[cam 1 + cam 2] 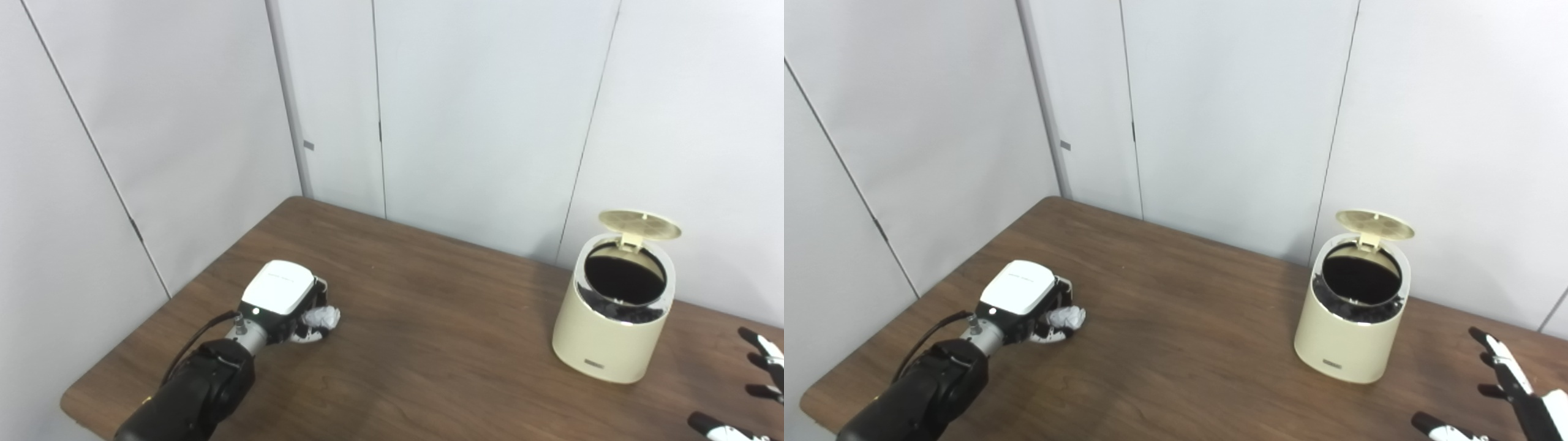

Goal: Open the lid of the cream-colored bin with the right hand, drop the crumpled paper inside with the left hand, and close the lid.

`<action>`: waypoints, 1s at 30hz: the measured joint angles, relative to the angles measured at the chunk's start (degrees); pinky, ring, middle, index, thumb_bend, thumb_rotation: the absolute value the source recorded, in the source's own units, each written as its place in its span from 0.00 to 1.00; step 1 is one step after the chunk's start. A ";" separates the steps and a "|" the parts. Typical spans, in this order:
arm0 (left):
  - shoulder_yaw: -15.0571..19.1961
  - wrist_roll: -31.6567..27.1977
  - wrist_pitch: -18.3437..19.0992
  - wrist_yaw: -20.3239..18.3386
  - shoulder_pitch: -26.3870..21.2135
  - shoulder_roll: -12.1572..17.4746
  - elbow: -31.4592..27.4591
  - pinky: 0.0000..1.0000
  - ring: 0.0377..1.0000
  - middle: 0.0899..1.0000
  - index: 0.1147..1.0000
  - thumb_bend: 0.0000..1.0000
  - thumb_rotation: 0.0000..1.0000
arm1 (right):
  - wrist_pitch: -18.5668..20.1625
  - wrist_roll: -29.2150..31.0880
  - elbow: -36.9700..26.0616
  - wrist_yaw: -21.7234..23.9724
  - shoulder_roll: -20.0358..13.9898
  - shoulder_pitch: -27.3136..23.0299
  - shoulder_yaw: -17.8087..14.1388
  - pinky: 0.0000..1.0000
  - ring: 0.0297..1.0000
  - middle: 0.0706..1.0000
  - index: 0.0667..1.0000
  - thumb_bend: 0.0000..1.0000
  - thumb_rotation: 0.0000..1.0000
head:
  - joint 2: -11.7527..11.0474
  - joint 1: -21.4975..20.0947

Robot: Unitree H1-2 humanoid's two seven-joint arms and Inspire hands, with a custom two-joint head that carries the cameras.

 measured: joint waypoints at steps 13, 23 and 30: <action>1.59 0.42 -0.48 8.79 2.07 -3.02 -1.39 0.44 0.38 0.42 0.42 0.53 0.00 | 0.01 -0.43 0.00 -0.03 -0.02 0.02 -0.01 0.81 0.95 0.99 0.94 0.67 0.54 | 0.00 -1.49; 3.18 3.17 -2.57 16.99 1.16 -7.70 -6.20 0.45 0.37 0.42 0.42 0.53 0.00 | 0.04 -0.77 0.08 0.01 -0.06 0.01 0.03 0.82 0.94 0.98 0.94 0.66 0.46 | -0.09 -3.78; 3.48 5.32 -2.68 18.76 -1.09 -10.85 -8.55 0.49 0.40 0.42 0.42 0.53 0.00 | 0.44 -0.58 0.08 0.14 0.00 -0.05 -0.02 0.75 0.89 0.95 0.91 0.68 0.35 | -0.35 -8.70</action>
